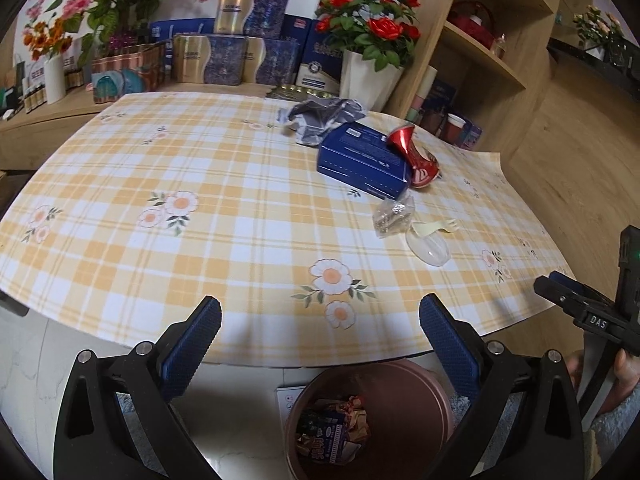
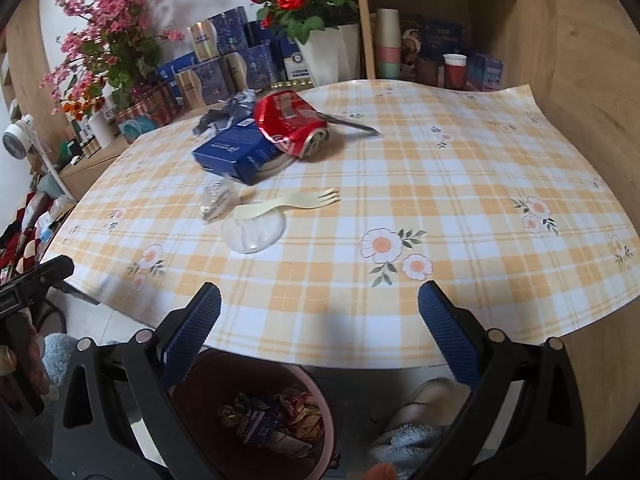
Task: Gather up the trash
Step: 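Move both open tools back toward the remaining trash on the table, then grasp the clear plastic piece with the left tool while the right tool grasps the red can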
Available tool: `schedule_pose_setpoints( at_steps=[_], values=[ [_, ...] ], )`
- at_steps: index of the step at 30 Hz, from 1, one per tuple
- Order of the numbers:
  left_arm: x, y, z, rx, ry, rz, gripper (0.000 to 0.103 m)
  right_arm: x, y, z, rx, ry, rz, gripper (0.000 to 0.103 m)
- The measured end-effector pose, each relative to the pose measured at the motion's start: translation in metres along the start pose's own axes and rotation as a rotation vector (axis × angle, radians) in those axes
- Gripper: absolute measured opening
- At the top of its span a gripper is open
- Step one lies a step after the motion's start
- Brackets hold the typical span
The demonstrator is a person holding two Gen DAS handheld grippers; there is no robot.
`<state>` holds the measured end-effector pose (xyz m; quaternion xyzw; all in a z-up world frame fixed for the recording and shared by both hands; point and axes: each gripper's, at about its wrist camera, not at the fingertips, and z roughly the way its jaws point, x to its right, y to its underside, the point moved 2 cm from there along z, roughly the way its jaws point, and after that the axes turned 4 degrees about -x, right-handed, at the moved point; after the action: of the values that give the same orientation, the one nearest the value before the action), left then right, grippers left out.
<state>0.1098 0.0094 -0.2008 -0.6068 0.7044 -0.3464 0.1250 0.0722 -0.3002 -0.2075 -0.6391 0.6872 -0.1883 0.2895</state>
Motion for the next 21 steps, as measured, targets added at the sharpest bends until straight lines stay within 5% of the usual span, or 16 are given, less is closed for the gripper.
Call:
schedule_pose_setpoints(
  at_steps=[11, 21],
  values=[
    [0.031, -0.025, 0.052, -0.091, 0.033, 0.026, 0.097, 0.023, -0.021, 0.025, 0.018, -0.008, 0.059, 0.097],
    [0.058, -0.064, 0.104, -0.128, 0.099, -0.108, 0.096, 0.039, -0.037, 0.040, 0.055, 0.072, 0.048, 0.097]
  ],
)
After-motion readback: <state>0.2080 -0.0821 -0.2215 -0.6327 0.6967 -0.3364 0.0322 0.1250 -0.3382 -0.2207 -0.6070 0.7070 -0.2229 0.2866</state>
